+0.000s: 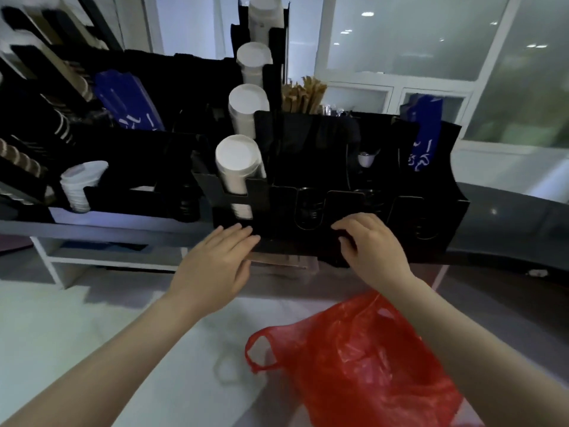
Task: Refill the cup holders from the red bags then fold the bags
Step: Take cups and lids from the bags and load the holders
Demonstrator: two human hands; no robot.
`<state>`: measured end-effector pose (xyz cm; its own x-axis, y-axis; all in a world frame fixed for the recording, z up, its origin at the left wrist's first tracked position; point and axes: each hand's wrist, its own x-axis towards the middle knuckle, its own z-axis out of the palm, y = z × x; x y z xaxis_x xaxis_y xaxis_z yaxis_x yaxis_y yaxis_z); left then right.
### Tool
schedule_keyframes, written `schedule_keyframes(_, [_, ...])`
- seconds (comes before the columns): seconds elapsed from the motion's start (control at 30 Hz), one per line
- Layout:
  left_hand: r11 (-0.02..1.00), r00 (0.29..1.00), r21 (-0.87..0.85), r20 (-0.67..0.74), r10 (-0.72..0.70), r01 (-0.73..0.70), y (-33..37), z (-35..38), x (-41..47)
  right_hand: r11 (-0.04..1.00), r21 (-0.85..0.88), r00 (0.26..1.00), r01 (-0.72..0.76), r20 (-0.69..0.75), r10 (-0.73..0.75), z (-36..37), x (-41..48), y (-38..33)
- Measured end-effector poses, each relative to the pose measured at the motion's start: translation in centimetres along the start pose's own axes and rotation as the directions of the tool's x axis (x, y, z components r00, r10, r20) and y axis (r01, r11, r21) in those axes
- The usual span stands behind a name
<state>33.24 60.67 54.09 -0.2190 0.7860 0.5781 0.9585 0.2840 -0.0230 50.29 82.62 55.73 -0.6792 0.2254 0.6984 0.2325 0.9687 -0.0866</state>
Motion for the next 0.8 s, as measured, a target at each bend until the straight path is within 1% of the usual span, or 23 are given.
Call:
schedule_keyframes(0.13, [0.993, 0.992, -0.045, -0.061, 0.109, -0.112, 2.5, 0.5, 3.0, 0.991, -0.022, 0.987, -0.128, -0.1, 0.125, -2.9, 1.7, 4.3])
schedule_keyframes(0.2, [0.987, 0.982, -0.05, -0.114, 0.149, -0.156, 3.5, 1.0, 4.9, 0.98, -0.04, 0.978, -0.196, -0.087, 0.192, -4.0, 3.4, 6.6])
schedule_keyframes(0.27, [0.985, 0.979, -0.071, -0.142, 0.147, -0.158, 4.6, 1.5, 6.8, 0.969, -0.073, 0.97, -0.236, 0.043, 0.239, -4.6, 5.0, 8.6])
schedule_keyframes(0.3, [0.985, 0.981, -0.082, -0.137, 0.139, -0.151, 5.1, 1.7, 7.9, 0.969, -0.093, 0.959, -0.228, 0.147, 0.24, -4.7, 5.9, 9.4])
schedule_keyframes(0.37, [0.985, 0.986, -0.105, -0.107, 0.125, -0.136, 6.2, 1.9, 10.3, 0.976, -0.125, 0.904, -0.18, 0.37, 0.214, -4.4, 7.4, 10.2])
schedule_keyframes(0.43, [0.983, 0.998, -0.176, -0.017, 0.055, -0.058, 7.0, 1.9, 13.1, 0.973, -0.17, 0.829, -0.157, 0.513, 0.223, -4.0, 8.8, 10.5])
schedule_keyframes(0.5, [0.971, 0.994, -0.227, 0.092, -0.06, 0.079, 7.0, 1.6, 15.9, 0.959, -0.23, 0.772, -0.168, 0.575, 0.273, -3.5, 9.8, 10.5])
schedule_keyframes(0.6, [0.969, 0.948, -0.118, 0.262, -0.182, 0.219, 6.0, 1.2, 18.8, 0.945, -0.276, 0.711, -0.173, 0.629, 0.314, -3.3, 10.6, 10.5])
schedule_keyframes(0.63, [0.966, 0.917, -0.071, 0.341, -0.21, 0.247, 5.6, 1.2, 19.3, 0.945, -0.282, 0.703, -0.168, 0.637, 0.315, -3.4, 10.6, 10.5])
schedule_keyframes(0.7, [0.959, 0.842, -0.002, 0.48, -0.247, 0.283, 5.0, 1.5, 19.8, 0.947, -0.275, 0.712, -0.163, 0.632, 0.306, -3.5, 10.5, 10.3])
schedule_keyframes(0.73, [0.959, 0.818, 0.022, 0.517, -0.253, 0.283, 4.8, 1.7, 20.0, 0.949, -0.269, 0.723, -0.161, 0.623, 0.3, -3.5, 10.4, 10.3])
schedule_keyframes(0.8, [0.961, 0.799, 0.042, 0.547, -0.252, 0.274, 4.6, 1.9, 20.3, 0.953, -0.259, 0.744, -0.156, 0.604, 0.286, -3.5, 10.2, 10.1])
